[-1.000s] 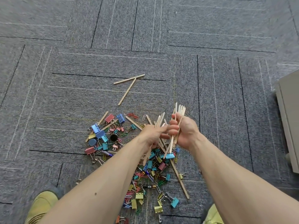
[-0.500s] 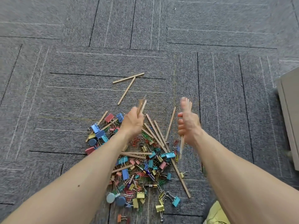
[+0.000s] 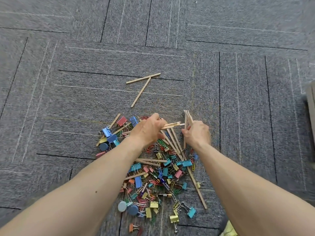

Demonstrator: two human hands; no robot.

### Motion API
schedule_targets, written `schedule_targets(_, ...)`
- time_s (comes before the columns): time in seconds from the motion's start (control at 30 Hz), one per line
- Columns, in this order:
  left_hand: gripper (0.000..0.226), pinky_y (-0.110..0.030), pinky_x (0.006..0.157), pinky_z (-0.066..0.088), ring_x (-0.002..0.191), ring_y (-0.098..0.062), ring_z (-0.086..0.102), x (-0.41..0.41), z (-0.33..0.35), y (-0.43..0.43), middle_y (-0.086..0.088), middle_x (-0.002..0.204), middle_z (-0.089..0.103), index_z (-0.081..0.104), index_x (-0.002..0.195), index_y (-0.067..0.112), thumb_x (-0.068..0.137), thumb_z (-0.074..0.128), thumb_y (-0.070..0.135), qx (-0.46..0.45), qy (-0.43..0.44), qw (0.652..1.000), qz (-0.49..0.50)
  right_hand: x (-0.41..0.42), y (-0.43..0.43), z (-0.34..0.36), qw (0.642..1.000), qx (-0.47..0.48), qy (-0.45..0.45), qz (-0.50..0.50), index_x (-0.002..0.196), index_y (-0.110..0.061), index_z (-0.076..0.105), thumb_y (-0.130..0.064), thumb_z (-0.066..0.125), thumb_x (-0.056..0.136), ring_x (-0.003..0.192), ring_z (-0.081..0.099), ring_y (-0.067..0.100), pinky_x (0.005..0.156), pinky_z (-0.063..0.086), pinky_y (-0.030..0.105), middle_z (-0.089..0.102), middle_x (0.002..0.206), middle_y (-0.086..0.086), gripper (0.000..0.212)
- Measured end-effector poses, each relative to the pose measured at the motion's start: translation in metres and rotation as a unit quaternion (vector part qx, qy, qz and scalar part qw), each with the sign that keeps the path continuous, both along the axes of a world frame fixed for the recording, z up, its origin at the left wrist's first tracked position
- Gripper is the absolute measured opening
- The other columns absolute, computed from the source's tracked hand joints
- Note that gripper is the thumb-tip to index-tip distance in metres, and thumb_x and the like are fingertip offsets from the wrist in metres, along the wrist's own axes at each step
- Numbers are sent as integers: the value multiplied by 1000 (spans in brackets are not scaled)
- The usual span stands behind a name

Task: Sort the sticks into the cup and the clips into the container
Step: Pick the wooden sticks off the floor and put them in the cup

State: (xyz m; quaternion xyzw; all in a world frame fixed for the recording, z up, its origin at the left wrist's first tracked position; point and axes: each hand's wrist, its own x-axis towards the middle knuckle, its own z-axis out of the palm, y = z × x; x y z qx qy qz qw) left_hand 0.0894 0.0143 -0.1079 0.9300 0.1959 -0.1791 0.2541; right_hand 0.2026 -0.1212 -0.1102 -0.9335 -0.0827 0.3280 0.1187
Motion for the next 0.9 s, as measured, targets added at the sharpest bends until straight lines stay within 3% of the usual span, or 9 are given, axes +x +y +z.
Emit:
schedule_targets(0.1, 32, -33, 81, 58, 77, -16, 62, 2, -4, -6, 1, 105, 49, 62, 110, 17, 84, 69, 35, -9, -1, 1000, -12, -1, 4, -1, 1000, -4, -7, 21, 76, -10, 55, -14, 62, 95, 66, 62, 20, 61, 54, 33, 57, 68, 3, 20)
schedule_targets(0.2, 32, -35, 82, 58, 79, -17, 62, 6, -7, -10, -1, 112, 49, 63, 109, 16, 84, 69, 36, -2, 1, 999, -32, 2, 0, -1, 998, -14, -26, 48, 71, -10, 53, -2, 53, 95, 60, 60, 18, 57, 52, 31, 59, 69, 5, 25)
schedule_targets(0.43, 35, -37, 84, 58, 84, -21, 66, 17, -8, -28, -2, 130, 48, 64, 114, 16, 83, 72, 31, 11, -4, 996, -87, 23, -28, 1, 999, 23, 31, 23, 91, -6, 65, -9, 57, 96, 71, 64, 18, 55, 49, 26, 63, 80, 7, 9)
schedule_targets(0.57, 35, -38, 82, 58, 82, -20, 64, 25, -3, -38, -1, 127, 48, 65, 102, 14, 77, 74, 37, -1, 23, 994, -103, 31, -47, 1, 997, 56, 53, 10, 93, -6, 67, -12, 59, 95, 84, 67, 23, 71, 57, 33, 68, 90, 10, 11)
schedule_targets(0.7, 19, -39, 79, 58, 76, -19, 62, 22, -5, -40, -1, 113, 47, 66, 98, 16, 84, 71, 29, 27, 20, 991, -132, 29, -69, 2, 998, 62, 21, 9, 95, -7, 67, -18, 59, 95, 74, 63, 18, 58, 50, 25, 68, 89, 10, 14)
schedule_targets(0.83, 10, -39, 75, 59, 74, -21, 63, 20, -4, -45, -2, 101, 48, 64, 94, 15, 95, 59, 24, 49, 19, 990, -132, 21, -83, 8, 995, 94, 21, 3, 95, -8, 64, -16, 65, 91, 79, 66, 21, 75, 58, 35, 67, 89, 8, 9)
schedule_targets(0.9, 16, -38, 74, 58, 74, -21, 63, 21, -3, -49, -4, 98, 49, 59, 88, 12, 100, 51, 21, 68, 22, 986, -150, 16, -86, 13, 993, 115, 38, -1, 104, -7, 61, -14, 64, 91, 84, 65, 22, 73, 56, 32, 65, 94, 8, 15)
